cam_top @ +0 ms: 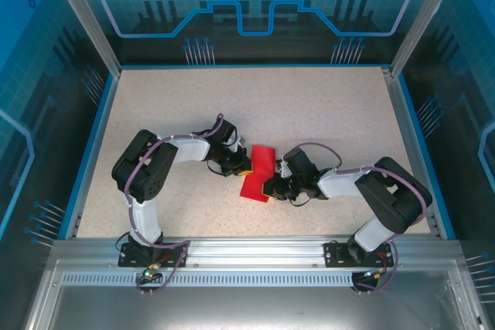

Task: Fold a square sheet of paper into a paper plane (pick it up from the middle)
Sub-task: Fold the square sheet of paper in half at the center of the table.

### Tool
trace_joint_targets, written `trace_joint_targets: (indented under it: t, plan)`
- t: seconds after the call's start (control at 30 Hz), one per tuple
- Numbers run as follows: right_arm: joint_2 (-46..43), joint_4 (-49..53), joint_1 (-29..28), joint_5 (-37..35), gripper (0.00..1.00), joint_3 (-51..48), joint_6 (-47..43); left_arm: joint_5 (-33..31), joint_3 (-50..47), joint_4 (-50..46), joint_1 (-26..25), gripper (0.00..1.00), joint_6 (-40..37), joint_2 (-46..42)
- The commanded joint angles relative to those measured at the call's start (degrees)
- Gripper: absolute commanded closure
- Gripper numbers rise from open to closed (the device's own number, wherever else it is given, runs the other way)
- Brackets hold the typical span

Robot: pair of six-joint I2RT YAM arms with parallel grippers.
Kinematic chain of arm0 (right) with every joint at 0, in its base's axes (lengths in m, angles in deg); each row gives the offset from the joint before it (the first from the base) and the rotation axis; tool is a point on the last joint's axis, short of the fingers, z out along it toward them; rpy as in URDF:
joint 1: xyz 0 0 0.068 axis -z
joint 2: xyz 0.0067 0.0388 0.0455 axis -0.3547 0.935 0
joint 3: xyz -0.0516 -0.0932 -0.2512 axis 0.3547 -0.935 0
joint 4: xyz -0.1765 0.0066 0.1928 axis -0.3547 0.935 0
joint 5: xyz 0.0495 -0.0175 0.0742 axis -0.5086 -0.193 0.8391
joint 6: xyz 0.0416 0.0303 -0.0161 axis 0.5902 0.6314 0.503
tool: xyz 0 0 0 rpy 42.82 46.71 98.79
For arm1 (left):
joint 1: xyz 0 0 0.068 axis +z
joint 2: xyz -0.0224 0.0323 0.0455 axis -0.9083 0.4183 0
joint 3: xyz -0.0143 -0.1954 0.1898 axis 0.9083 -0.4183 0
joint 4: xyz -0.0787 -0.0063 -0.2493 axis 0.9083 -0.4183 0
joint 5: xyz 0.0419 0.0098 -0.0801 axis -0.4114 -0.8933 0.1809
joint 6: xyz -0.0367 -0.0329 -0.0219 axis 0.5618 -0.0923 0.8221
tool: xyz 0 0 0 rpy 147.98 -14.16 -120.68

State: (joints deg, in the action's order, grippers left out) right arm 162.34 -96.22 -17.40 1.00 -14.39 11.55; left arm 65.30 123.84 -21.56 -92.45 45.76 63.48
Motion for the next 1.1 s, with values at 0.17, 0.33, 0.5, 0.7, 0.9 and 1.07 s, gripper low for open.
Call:
trace_joint_targets:
  t: [0.17,0.33,0.5,0.7,0.9,1.07]
  plan:
    - [-1.04,0.13,-3.10,-0.87,0.87,-0.83,0.79,-4.65,-1.41,-6.59,-0.87,1.00,-0.86,3.84]
    - [1.22,0.68,-3.57,-2.26,0.87,-1.62,0.66,-4.51,-1.34,-6.54,-0.83,1.00,-0.81,3.84]
    - [2.37,1.72,-3.74,-2.84,0.88,-1.64,0.56,-4.42,-1.60,-6.41,-0.80,1.00,-0.88,3.84]
    - [-1.69,0.73,-4.50,-1.67,0.87,-1.37,0.75,-4.42,-1.59,-6.41,-0.86,1.00,-0.90,3.85]
    - [-1.15,0.27,-4.62,-2.32,0.87,-2.80,0.78,-4.42,-1.60,-6.41,-0.86,1.00,-0.88,4.01]
    - [1.75,-2.32,-4.59,-2.71,0.87,-5.63,1.80,-4.41,-1.58,-6.41,-0.81,1.00,-0.97,4.11]
